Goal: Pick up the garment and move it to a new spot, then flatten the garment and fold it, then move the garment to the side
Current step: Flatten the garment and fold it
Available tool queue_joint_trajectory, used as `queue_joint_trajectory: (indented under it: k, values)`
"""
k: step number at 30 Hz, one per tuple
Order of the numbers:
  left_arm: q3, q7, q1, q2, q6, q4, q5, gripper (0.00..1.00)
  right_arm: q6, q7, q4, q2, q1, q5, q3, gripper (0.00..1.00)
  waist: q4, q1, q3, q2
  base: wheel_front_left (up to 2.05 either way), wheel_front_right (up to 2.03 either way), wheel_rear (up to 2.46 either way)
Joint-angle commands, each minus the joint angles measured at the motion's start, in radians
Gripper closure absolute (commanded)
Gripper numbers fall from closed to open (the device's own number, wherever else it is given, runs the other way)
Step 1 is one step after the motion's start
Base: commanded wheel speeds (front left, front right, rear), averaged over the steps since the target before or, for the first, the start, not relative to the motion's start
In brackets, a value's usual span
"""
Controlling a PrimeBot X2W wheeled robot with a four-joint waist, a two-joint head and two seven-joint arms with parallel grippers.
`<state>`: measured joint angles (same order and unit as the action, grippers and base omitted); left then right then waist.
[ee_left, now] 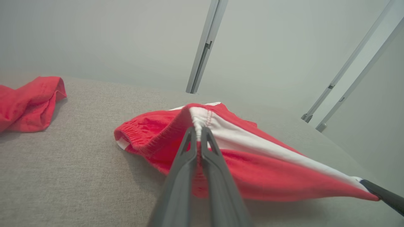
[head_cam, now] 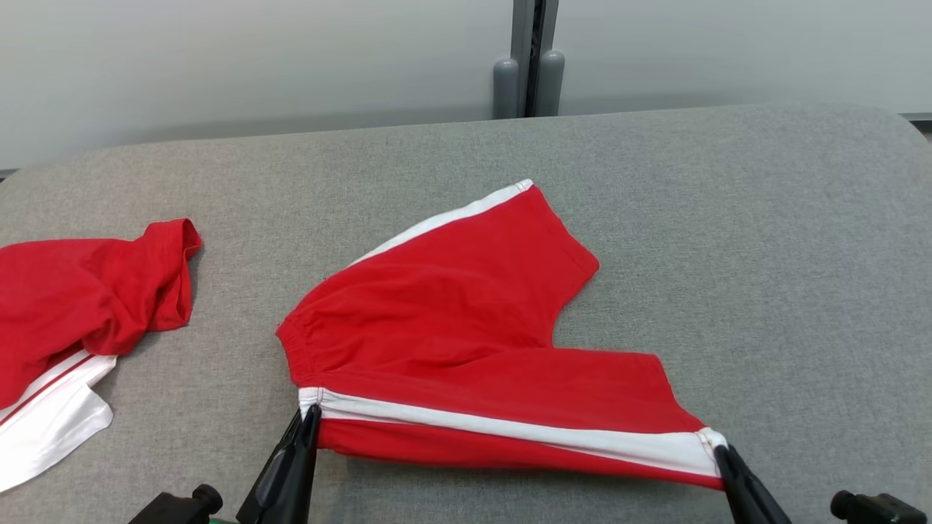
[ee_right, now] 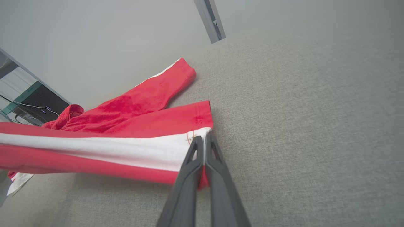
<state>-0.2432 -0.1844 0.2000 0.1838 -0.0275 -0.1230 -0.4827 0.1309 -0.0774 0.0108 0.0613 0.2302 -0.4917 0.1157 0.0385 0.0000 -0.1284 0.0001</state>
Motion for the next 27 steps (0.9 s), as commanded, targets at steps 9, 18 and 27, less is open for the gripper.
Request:
queue_joint_trajectory:
  k: [9,18,27]
  values:
    - [0.005,0.034,0.003,0.009,0.027,-0.073,-0.014,1.00,0.000,0.050,-0.110,-0.005,-0.010,0.015,-0.072,1.00,-0.017,0.0000,-0.006,-0.0001,0.00,0.00,0.00]
    - [0.013,0.023,-0.088,0.014,0.022,-0.068,0.001,1.00,0.000,0.059,-0.114,0.028,-0.168,0.012,-0.064,1.00,-0.054,0.0000,-0.096,-0.0001,0.00,0.00,0.00]
    - [-0.001,0.008,-0.256,-0.019,-0.009,0.006,-0.019,1.00,0.000,0.065,-0.024,0.179,-0.481,-0.019,-0.006,1.00,-0.168,0.0000,-0.239,-0.0001,0.00,0.00,0.00]
